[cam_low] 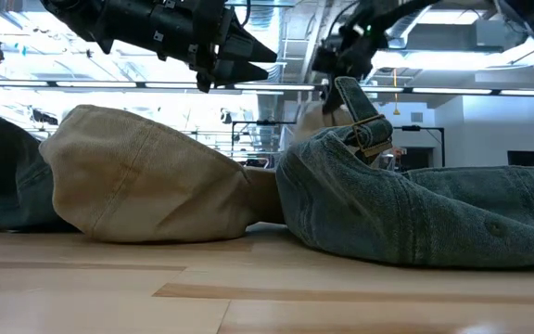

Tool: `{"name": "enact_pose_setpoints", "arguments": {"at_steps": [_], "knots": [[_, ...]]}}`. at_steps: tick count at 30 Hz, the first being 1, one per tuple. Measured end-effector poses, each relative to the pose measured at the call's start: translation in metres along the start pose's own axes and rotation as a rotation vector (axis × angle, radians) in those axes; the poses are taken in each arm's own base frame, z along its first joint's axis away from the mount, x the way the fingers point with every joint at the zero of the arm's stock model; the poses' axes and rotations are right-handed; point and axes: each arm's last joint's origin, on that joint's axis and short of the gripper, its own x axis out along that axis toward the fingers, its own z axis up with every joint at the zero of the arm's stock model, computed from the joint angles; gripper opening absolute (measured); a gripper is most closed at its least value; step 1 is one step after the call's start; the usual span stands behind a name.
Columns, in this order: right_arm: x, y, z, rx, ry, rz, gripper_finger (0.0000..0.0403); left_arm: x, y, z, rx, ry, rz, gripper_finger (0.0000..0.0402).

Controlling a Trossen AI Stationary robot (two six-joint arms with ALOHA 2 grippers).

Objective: Pick & Place hat
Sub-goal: Put the right brown cap into the right transparent bin

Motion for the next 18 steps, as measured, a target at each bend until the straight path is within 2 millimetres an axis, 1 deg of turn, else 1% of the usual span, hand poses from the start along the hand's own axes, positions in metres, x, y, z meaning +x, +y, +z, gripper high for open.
{"name": "enact_pose_setpoints", "arguments": {"at_steps": [2, 6, 8, 10, 14, 16, 18], "knots": [[0.006, -0.012, -0.007, 0.018, 0.008, -0.001, 0.0016, 0.000, 0.000, 0.000, 0.002, 0.000, 0.000, 0.0232], [0.011, -0.033, -0.023, 0.052, 0.004, -0.027, 0.0016, 0.000, 0.000, 0.000, 0.002, 0.000, 0.001, 0.0232], [0.007, -0.042, -0.029, 0.062, -0.009, -0.056, 0.0016, 0.000, 0.001, 0.000, 0.002, 0.000, 0.002, 0.0232], [0.002, -0.048, -0.031, 0.050, -0.037, -0.097, 0.0016, 0.000, 0.001, 0.000, 0.002, 0.000, 0.003, 0.0232], [-0.010, -0.056, -0.034, 0.033, -0.076, -0.161, 0.0016, 0.001, 0.003, 0.000, 0.007, -0.003, 0.008, 0.0232], [-0.012, -0.058, -0.035, 0.030, -0.084, -0.176, 0.0016, 0.001, 0.003, 0.001, 0.007, -0.004, 0.012, 0.0232], [-0.010, -0.063, -0.037, 0.025, -0.083, -0.189, 0.0016, 0.001, 0.005, 0.001, 0.006, -0.004, 0.016, 0.0232]]}}
